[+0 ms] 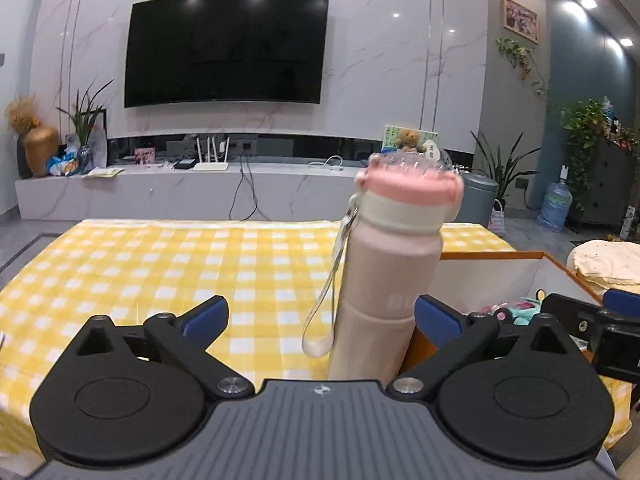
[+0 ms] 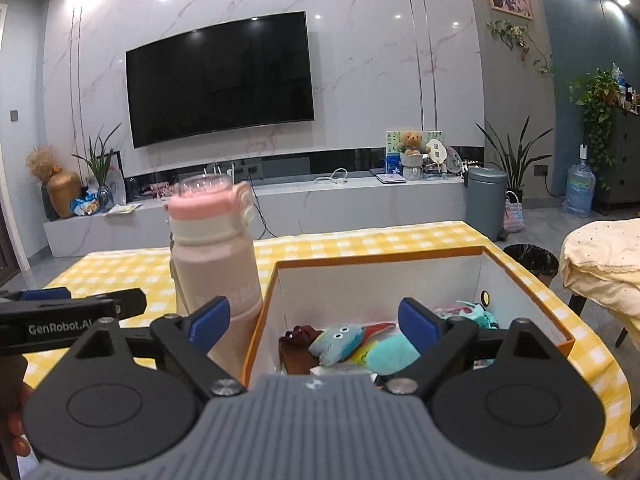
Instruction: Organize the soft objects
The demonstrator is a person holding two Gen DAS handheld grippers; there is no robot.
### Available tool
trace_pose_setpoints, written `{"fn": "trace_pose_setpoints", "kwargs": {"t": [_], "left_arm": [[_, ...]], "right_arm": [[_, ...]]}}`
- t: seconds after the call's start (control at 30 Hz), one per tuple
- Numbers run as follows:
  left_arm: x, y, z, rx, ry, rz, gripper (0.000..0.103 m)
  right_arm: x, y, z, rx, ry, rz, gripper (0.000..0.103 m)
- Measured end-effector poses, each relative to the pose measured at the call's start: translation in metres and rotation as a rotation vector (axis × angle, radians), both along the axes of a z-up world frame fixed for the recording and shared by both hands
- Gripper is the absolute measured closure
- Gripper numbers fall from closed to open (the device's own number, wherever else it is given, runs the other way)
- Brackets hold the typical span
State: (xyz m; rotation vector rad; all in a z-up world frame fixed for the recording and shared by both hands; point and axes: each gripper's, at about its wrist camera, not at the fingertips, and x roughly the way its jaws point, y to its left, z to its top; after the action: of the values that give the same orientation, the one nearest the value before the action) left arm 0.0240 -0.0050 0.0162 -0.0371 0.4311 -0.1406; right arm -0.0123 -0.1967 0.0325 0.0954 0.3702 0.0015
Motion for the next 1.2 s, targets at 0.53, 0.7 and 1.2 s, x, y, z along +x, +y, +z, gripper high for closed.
{"fn": "trace_pose_setpoints", "kwargs": {"t": [0.53,0.7,1.2], "left_arm": [[-0.01,-0.007,-0.015,0.06,0.012,0.026,0.0],[-0.007,-0.006,-0.019,0.071,0.048,0.028,0.0],[-0.008,-0.007,-0.023,0.072,0.085,0.025,0.0]], "right_arm": [[0.004,0.006,-0.021,-0.084,0.02,-0.024,0.013],[0.003,0.004,-0.023,-0.053,0.034,-0.01,0.013],[0.003,0.003,-0.027,-0.03,0.059,-0.014,0.007]]}}
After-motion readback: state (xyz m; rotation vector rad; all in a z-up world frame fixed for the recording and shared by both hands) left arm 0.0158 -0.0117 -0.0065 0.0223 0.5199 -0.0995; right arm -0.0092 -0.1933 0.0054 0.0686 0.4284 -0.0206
